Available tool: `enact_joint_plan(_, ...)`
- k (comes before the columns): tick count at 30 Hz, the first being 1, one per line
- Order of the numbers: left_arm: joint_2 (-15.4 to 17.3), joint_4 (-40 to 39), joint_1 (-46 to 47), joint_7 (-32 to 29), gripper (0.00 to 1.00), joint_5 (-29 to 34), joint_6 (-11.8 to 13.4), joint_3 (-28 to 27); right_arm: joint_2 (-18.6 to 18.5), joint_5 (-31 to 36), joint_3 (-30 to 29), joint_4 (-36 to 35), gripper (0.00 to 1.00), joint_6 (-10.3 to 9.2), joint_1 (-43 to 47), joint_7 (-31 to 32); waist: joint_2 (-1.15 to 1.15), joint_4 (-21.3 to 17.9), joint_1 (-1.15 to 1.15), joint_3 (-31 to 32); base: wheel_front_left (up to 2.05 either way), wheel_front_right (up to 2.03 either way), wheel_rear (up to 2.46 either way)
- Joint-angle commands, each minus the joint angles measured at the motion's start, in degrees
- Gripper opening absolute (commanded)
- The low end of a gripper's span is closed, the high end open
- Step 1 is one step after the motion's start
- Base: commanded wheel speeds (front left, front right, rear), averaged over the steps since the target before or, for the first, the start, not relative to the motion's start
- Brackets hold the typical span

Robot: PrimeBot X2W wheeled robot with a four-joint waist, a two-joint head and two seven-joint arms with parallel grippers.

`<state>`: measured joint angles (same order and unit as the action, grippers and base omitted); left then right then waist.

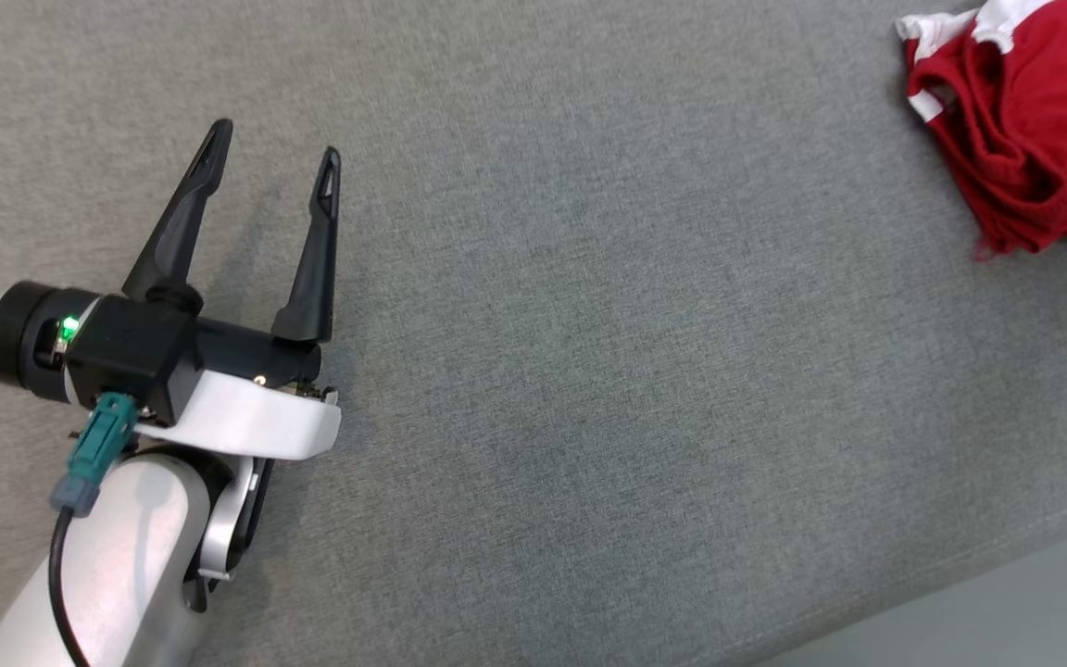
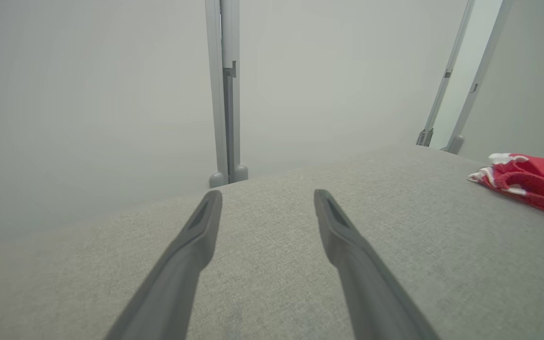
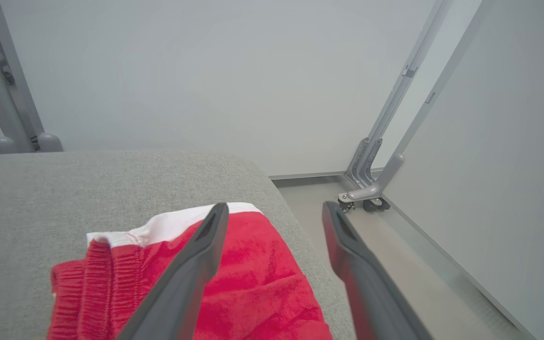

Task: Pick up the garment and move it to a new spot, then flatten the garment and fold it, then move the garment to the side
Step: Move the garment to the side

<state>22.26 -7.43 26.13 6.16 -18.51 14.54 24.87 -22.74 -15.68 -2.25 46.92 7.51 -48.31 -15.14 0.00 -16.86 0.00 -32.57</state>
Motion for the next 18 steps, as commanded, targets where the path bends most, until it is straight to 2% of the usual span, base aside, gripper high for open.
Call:
enact_joint_plan(1, -0.2, 0.4, -1.4, 1.1, 1.00, -0.9, 0.9, -0.9, 2.2, 1.0, -2.1, -4.6, 1.00, -0.04, 3.3, -0.1, 0.00, 1.0, 0.00, 3.3, 0.00, 0.00, 0.00)
enact_joint_plan(5, -0.8, 1.6, -4.3, 2.9, 1.00, -2.7, 1.7, -2.0, 7.1, 3.1, -5.1, -14.1, 1.00, -0.04, 10.3, -0.1, 0.00, 3.0, 0.00, 7.4, 0.00, 0.00, 0.00)
enact_joint_plan(9, -1.4, 2.9, -7.3, 4.3, 1.00, -4.5, 2.9, -3.5, 12.2, 4.8, -5.5, -22.5, 1.00, -0.04, 17.2, -0.1, 0.00, 5.6, 0.00, 11.1, 0.00, 0.00, 0.00)
enact_joint_plan(14, -2.5, 3.4, -9.9, 5.9, 1.00, -6.0, 4.6, -5.4, 15.6, 5.6, -4.4, -28.3, 1.00, -0.04, 23.2, 0.4, 0.00, 8.3, 0.00, 14.2, 0.00, 0.00, 0.00)
enact_joint_plan(18, -2.8, 4.3, -12.5, 7.0, 1.00, -7.2, 5.0, -6.8, 17.9, 6.4, -2.2, -34.3, 1.00, -0.03, 28.8, 2.8, 0.00, 11.6, 0.00, 17.3, 0.00, 0.00, 0.00)
